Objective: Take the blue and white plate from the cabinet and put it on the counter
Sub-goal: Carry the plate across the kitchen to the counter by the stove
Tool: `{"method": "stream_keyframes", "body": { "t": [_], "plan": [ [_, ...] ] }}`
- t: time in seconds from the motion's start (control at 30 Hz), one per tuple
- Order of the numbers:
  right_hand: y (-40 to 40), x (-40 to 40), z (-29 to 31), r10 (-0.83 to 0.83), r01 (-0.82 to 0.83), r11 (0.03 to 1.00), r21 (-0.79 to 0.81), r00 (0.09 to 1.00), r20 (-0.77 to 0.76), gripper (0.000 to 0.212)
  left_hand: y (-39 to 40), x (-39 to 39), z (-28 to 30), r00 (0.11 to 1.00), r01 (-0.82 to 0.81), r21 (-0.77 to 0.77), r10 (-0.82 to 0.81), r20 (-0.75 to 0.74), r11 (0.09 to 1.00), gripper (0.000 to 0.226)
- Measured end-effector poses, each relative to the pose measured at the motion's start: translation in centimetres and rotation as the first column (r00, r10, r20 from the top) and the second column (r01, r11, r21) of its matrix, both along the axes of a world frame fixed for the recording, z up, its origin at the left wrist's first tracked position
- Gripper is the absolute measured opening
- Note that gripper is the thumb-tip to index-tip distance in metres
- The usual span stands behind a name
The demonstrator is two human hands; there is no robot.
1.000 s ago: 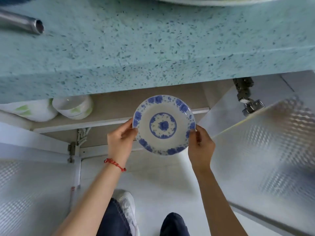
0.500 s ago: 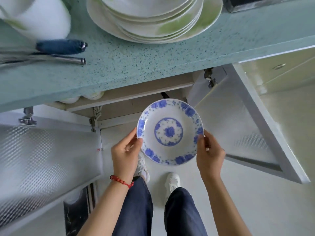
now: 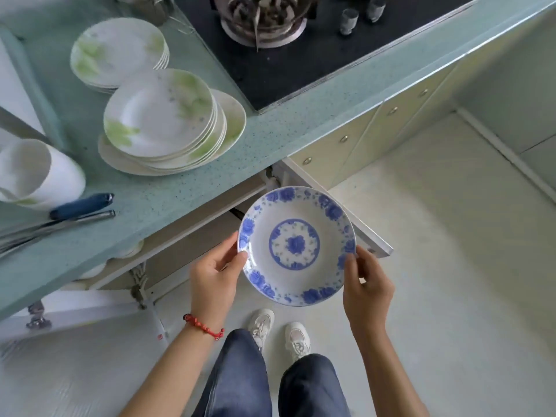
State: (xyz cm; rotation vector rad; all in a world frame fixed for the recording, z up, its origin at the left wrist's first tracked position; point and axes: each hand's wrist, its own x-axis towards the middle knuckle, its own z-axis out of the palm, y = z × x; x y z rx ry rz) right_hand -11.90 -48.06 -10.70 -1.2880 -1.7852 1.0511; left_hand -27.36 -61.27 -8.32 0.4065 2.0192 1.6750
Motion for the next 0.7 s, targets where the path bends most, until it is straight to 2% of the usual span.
{"method": "stream_keyframes", "body": {
  "t": [0.17,0.33,0.6,0.7],
  "plan": [
    [-1.2,3.2,1.7,-0.204,0.205,0.979,0.017,0.978,-0.032,0.019,2.9,0.0,1.5,0.976,0.218,0.008,-0.218,-0.003,0.976,0.044],
    [-3.2,8.0,2.4,-0.394,0.395,0.918,0.045,0.919,-0.030,0.019,5.5,3.0,2.5,0.914,0.406,0.010,-0.406,0.002,0.914,0.043],
    [-6.1,19.6,3.0,-0.603,0.603,0.795,0.062,0.797,-0.020,0.019,8.4,13.7,2.8,0.739,0.671,0.040,-0.672,0.045,0.741,0.043],
    [-6.6,24.3,3.3,-0.649,0.649,0.759,0.054,0.761,-0.018,0.019,9.3,18.5,2.8,0.702,0.710,0.036,-0.711,0.029,0.703,0.040]
  ]
}}
